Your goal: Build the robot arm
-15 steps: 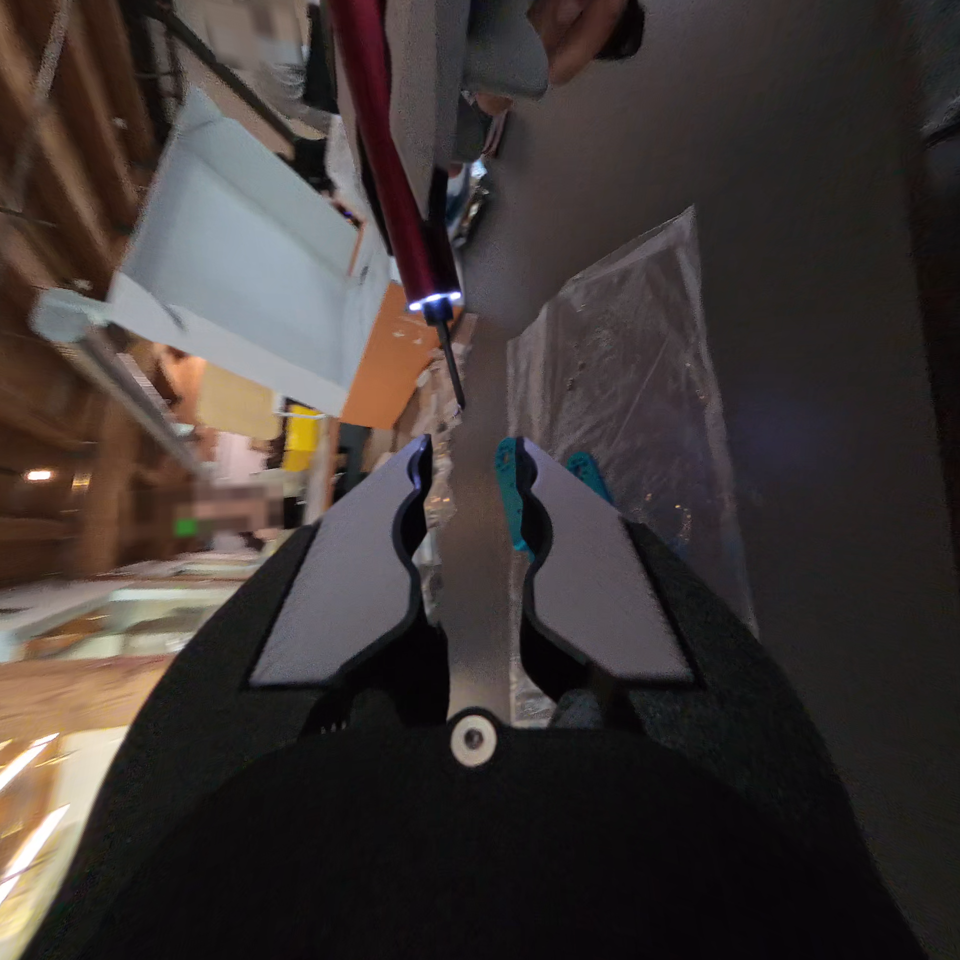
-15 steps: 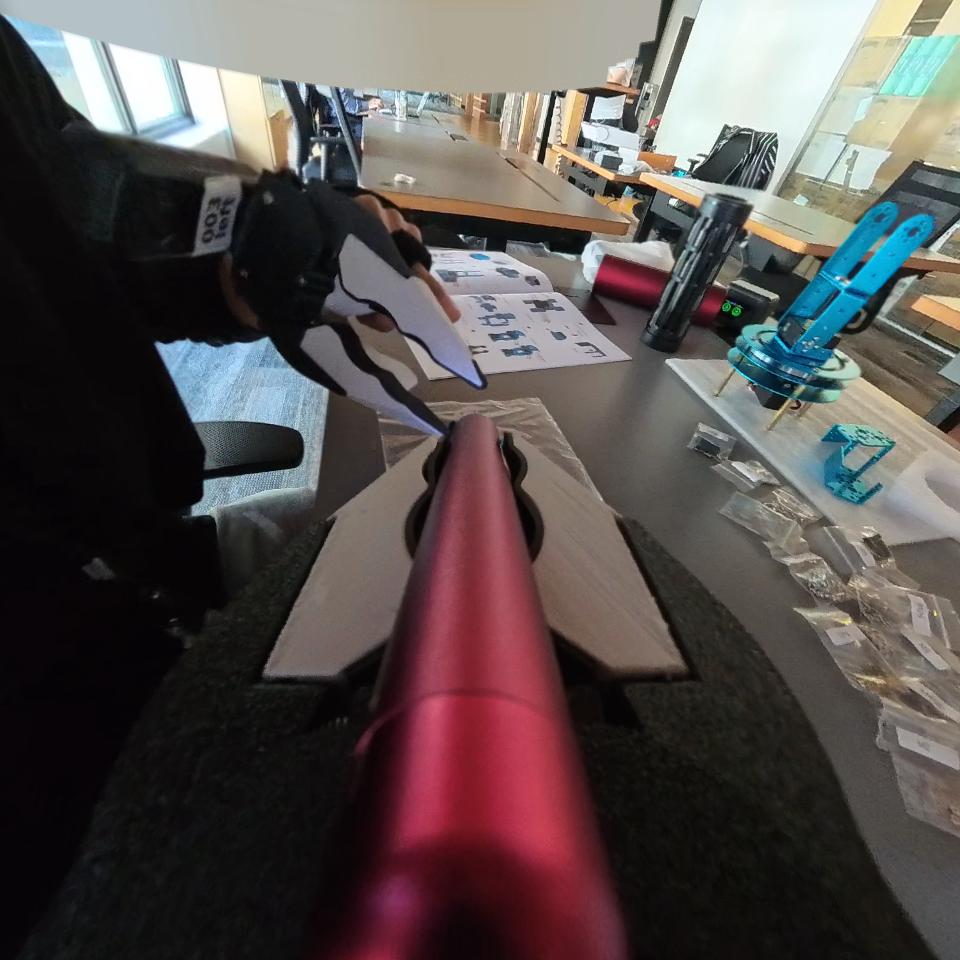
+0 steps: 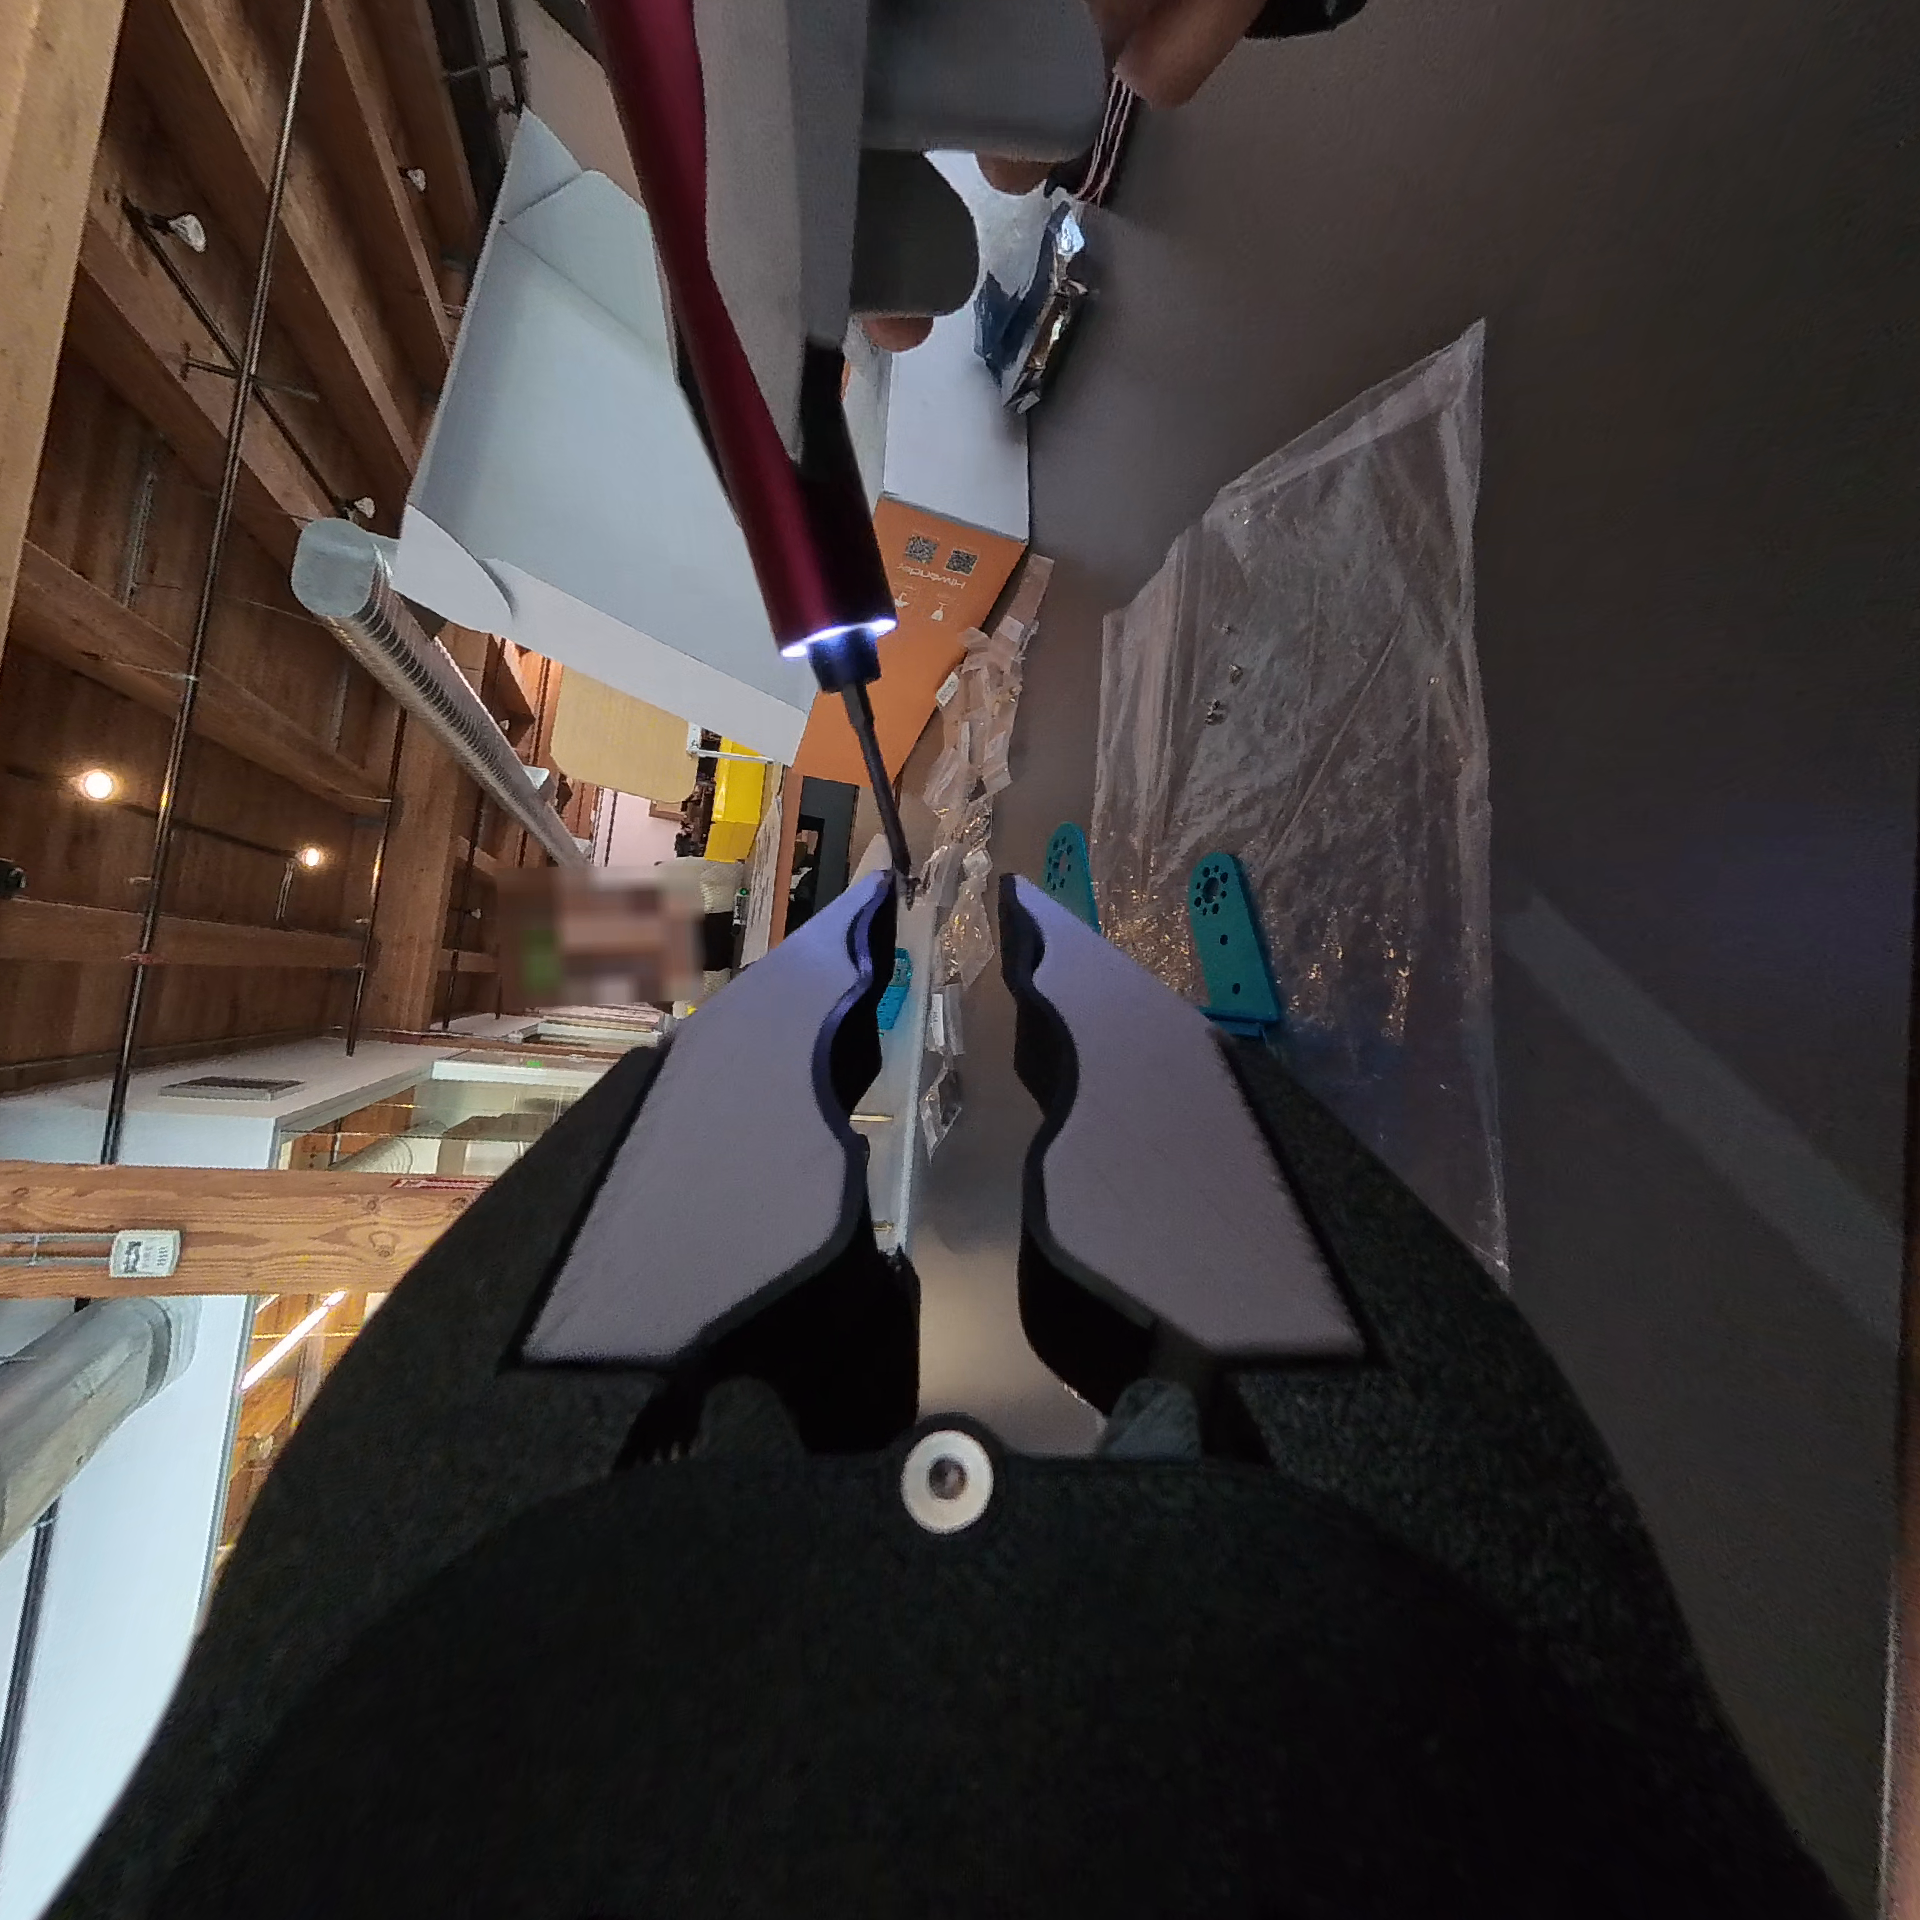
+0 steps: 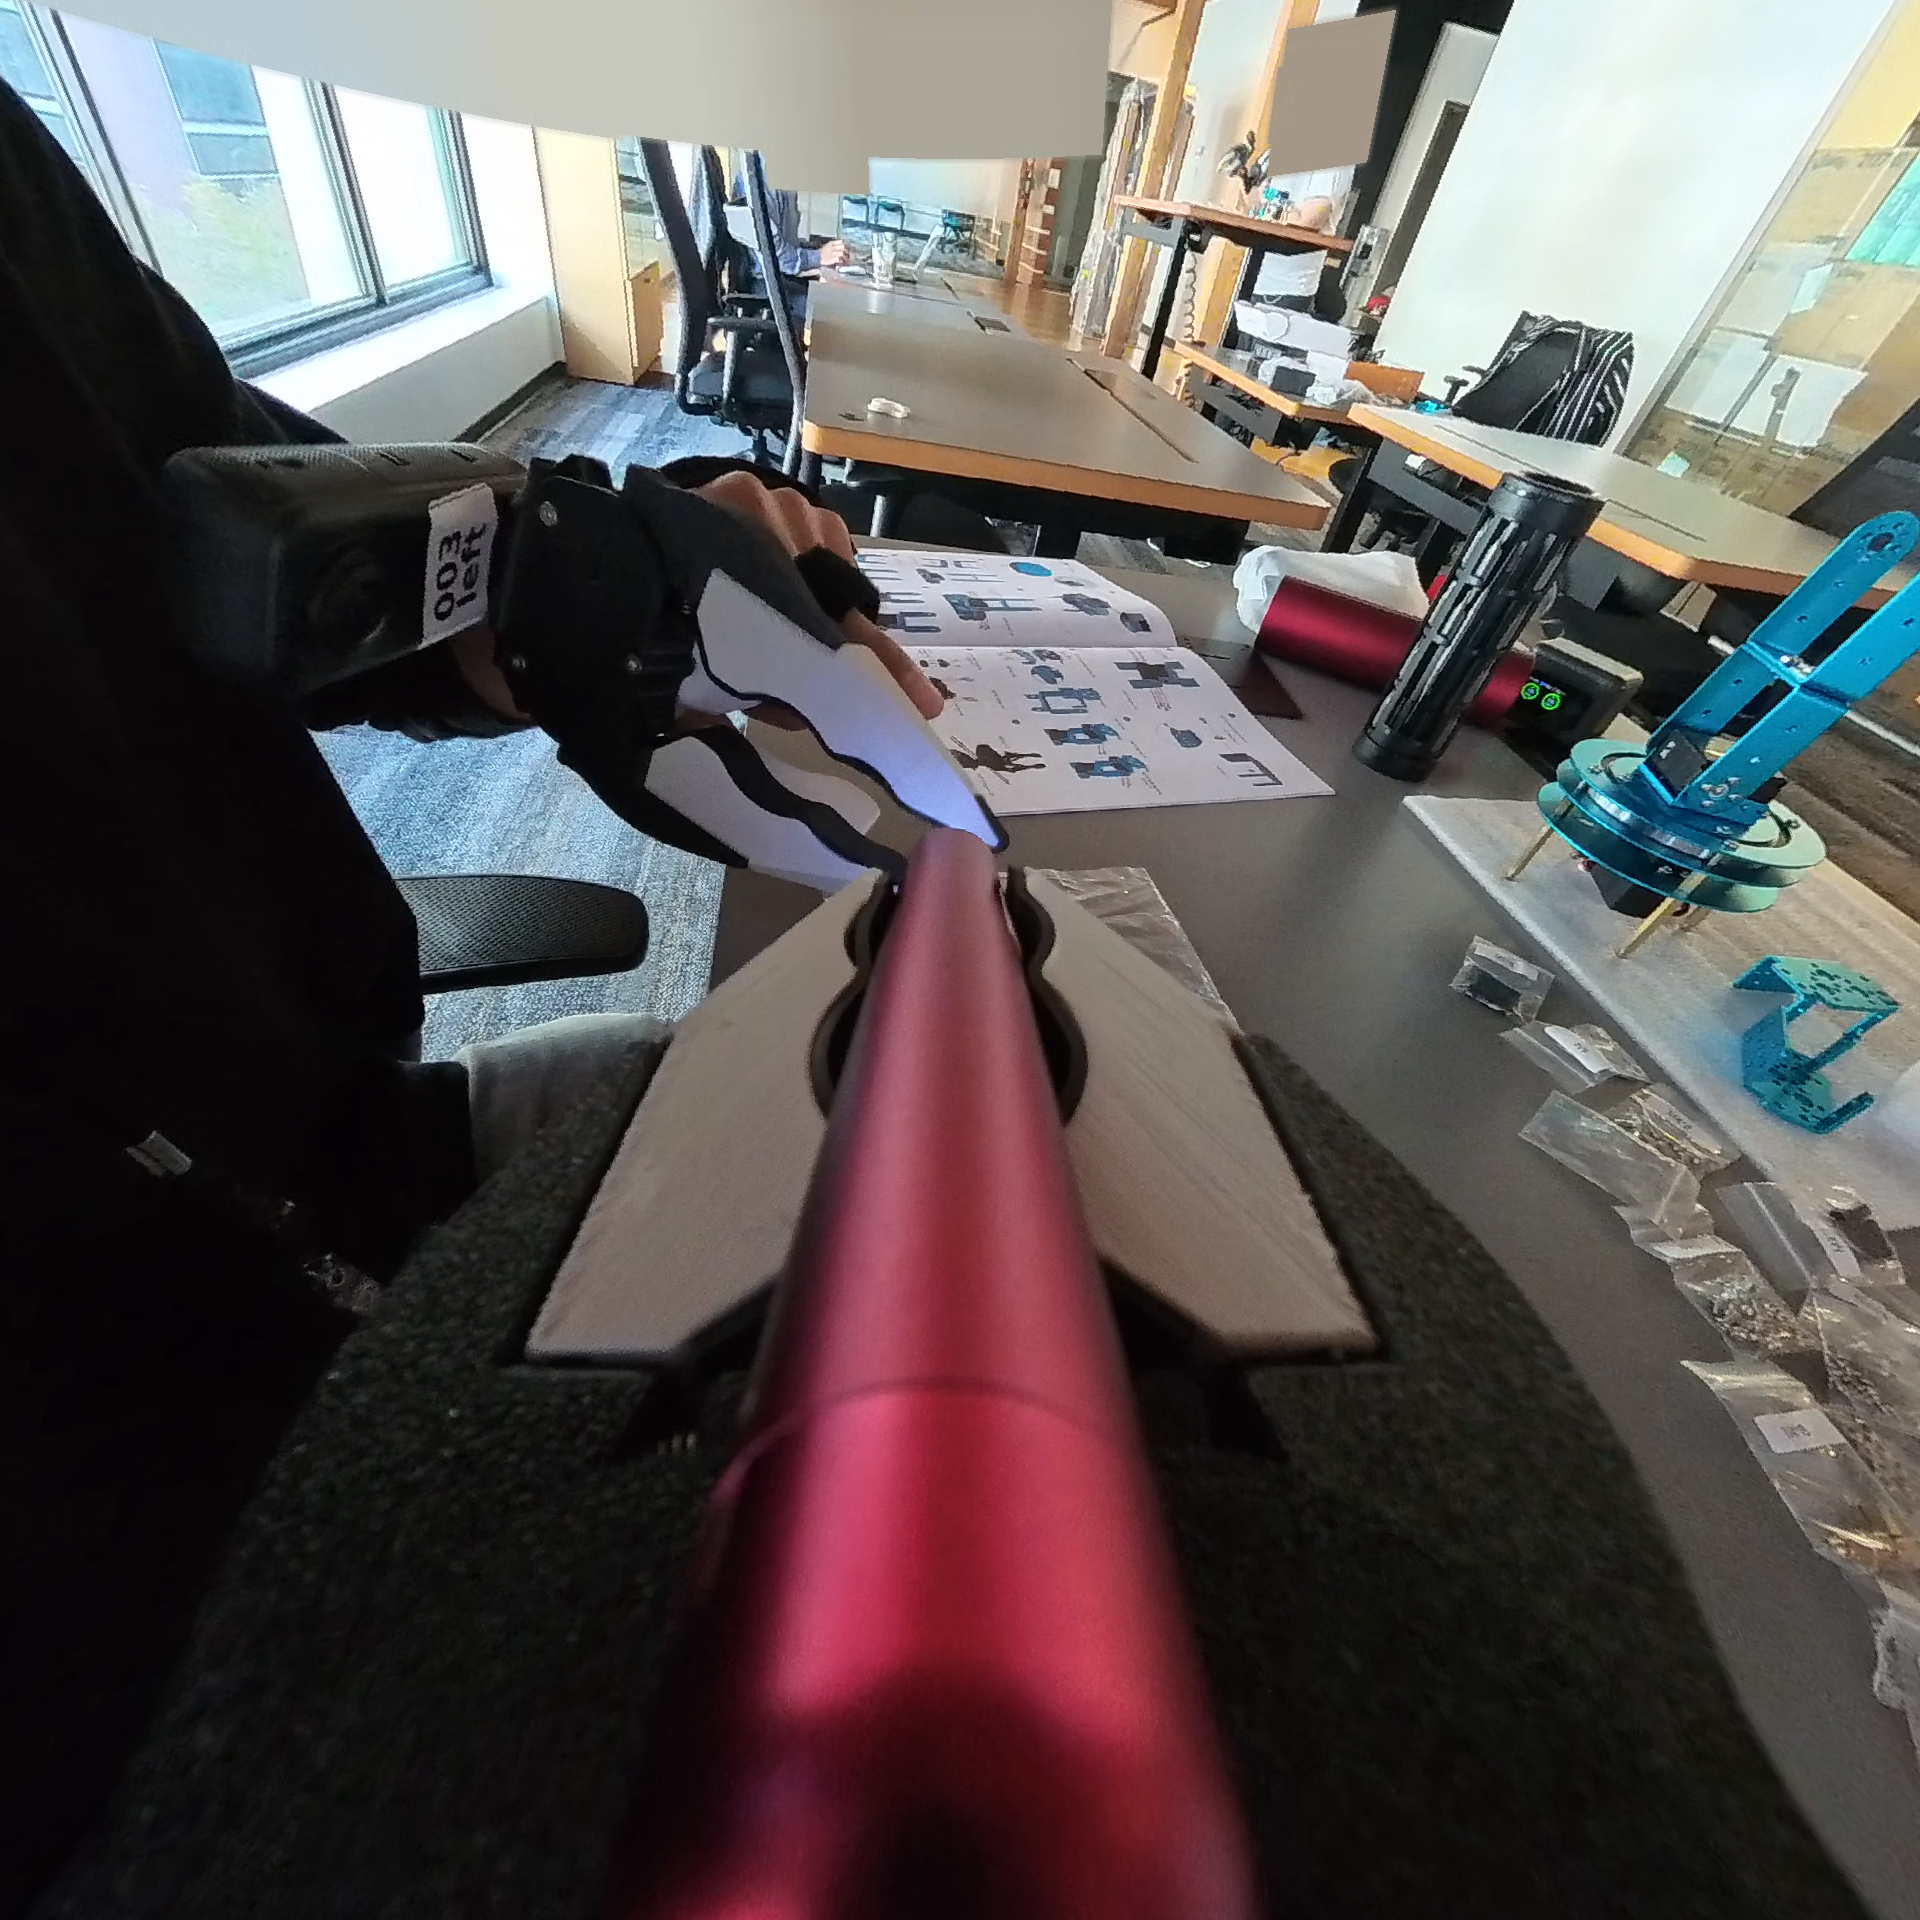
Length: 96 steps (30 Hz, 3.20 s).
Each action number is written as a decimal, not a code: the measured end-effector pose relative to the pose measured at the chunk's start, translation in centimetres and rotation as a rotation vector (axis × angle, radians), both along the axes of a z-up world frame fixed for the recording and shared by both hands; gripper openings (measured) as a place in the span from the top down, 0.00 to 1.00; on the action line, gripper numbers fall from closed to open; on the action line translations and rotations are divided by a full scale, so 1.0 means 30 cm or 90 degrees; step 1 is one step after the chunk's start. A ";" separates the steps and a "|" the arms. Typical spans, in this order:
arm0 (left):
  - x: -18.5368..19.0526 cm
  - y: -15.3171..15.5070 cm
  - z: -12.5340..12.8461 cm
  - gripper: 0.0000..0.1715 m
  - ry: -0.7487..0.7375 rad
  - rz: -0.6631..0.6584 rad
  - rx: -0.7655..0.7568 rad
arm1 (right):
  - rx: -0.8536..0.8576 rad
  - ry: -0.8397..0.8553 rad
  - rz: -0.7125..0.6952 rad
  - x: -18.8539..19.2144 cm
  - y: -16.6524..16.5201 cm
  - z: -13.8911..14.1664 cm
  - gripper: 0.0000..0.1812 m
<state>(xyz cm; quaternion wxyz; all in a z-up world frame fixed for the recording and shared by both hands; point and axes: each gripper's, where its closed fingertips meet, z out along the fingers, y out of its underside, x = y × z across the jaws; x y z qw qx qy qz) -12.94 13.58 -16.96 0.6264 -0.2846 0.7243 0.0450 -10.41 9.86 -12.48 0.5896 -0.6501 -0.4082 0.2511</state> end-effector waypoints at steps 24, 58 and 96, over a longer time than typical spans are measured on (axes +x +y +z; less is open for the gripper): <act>0.008 -0.002 0.037 0.99 -0.056 -0.020 -0.063 | -0.005 0.023 0.012 0.010 -0.001 0.008 0.88; -0.013 -0.090 0.138 0.93 -0.217 -0.197 -0.274 | -0.052 0.187 0.128 0.000 -0.038 0.077 0.88; -0.006 -0.101 0.088 1.00 -0.150 -0.171 -0.220 | -0.055 0.119 0.097 0.008 -0.057 0.036 0.88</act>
